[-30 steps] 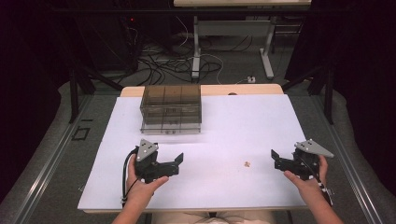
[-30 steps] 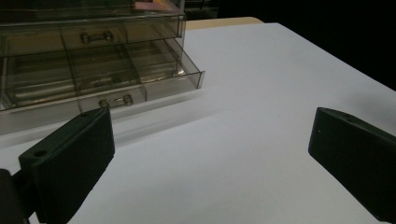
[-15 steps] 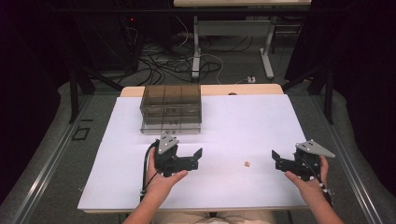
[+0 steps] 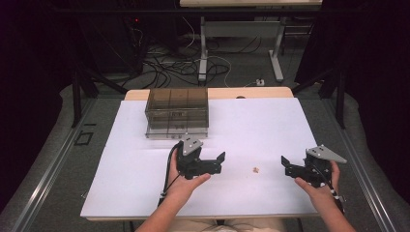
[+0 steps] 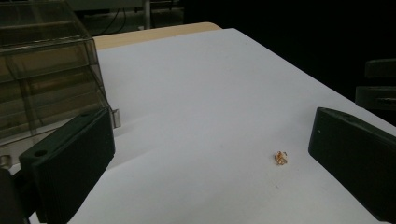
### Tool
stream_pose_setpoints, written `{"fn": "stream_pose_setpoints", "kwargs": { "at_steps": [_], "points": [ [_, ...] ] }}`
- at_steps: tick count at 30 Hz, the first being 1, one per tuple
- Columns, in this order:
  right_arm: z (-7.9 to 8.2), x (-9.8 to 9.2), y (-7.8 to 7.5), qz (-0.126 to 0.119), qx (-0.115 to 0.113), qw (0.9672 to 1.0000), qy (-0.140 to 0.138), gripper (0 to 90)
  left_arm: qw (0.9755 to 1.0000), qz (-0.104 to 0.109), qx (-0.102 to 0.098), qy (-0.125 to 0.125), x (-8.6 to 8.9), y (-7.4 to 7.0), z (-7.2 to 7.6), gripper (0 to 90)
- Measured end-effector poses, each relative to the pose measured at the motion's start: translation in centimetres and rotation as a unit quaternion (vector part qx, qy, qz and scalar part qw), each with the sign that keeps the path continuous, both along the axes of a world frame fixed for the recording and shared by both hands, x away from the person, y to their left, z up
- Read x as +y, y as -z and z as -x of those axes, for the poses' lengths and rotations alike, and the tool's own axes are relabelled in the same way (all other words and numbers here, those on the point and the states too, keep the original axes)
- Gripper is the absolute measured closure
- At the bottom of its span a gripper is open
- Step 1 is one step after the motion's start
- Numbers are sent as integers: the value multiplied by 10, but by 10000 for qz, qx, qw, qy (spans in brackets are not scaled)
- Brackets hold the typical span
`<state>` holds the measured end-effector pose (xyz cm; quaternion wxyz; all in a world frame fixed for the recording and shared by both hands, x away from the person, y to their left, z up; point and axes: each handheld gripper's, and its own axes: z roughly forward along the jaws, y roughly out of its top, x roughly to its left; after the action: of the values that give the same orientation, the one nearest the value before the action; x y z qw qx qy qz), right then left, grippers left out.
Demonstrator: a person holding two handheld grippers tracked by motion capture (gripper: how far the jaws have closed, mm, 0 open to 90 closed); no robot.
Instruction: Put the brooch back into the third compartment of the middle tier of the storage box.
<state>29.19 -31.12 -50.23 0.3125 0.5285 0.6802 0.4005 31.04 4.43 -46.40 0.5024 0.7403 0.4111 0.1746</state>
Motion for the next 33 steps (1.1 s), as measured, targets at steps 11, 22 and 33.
{"fn": "stream_pose_setpoints", "kwargs": {
  "at_steps": [11, 22, 33],
  "points": [
    [0, 0, 1, -29, -22, 10000, -2, 77, 9997, -35, 120, 197, -29, 4, -8, 5],
    [-1, -1, 1, -47, -39, 10000, 7, 78, 9993, -117, 174, 309, -53, 11, -12, 41],
    [0, -1, 0, -46, -4, 10000, 13, 81, 9984, -247, 279, 414, -76, 24, -15, 93]
  ]
}}
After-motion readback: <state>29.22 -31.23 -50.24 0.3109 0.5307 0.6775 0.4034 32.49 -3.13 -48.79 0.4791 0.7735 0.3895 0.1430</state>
